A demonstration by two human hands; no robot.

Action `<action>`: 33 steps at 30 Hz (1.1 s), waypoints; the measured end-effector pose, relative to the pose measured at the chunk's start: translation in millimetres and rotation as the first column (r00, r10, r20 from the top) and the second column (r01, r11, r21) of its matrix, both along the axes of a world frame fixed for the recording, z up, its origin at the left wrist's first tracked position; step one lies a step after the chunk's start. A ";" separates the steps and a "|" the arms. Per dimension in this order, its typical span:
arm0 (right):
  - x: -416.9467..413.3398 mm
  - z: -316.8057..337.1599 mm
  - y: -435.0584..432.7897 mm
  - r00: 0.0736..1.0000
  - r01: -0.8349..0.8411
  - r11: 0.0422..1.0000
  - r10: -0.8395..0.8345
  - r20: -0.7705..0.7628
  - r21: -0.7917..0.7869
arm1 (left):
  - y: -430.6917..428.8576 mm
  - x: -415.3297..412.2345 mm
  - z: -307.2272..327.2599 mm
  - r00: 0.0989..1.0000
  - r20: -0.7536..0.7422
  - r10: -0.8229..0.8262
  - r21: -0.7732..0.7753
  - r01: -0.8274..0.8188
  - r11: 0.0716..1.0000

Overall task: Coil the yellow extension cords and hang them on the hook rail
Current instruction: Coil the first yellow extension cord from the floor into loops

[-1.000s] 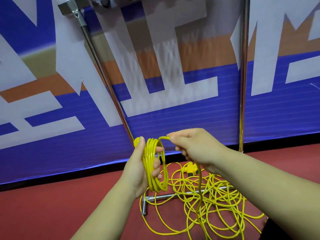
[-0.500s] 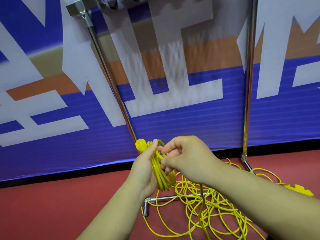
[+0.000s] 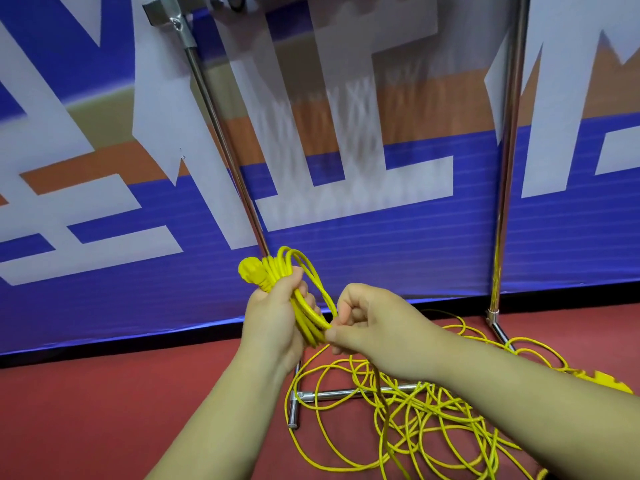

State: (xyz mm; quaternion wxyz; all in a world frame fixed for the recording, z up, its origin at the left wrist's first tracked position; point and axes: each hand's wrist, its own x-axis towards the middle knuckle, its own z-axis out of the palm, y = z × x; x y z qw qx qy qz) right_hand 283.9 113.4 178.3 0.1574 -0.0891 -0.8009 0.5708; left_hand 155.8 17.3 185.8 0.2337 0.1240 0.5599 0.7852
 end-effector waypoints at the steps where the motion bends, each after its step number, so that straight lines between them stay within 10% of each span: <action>1: 1.0 -3.8 2.3 0.999 -0.042 0.999 0.042 0.028 0.012 | -2.3 -1.4 5.3 1.000 0.002 0.010 0.051 -0.010 0.999; 22: -8.3 -15.4 14.5 0.983 -0.156 0.965 0.172 0.061 -0.211 | -22.6 -7.4 22.5 0.983 0.172 -0.068 0.261 0.021 0.965; 33: -5.8 -45.1 45.8 0.881 -0.331 0.935 0.354 0.314 -0.125 | -33.8 -24.3 37.6 0.966 0.256 -0.018 0.397 -0.088 0.914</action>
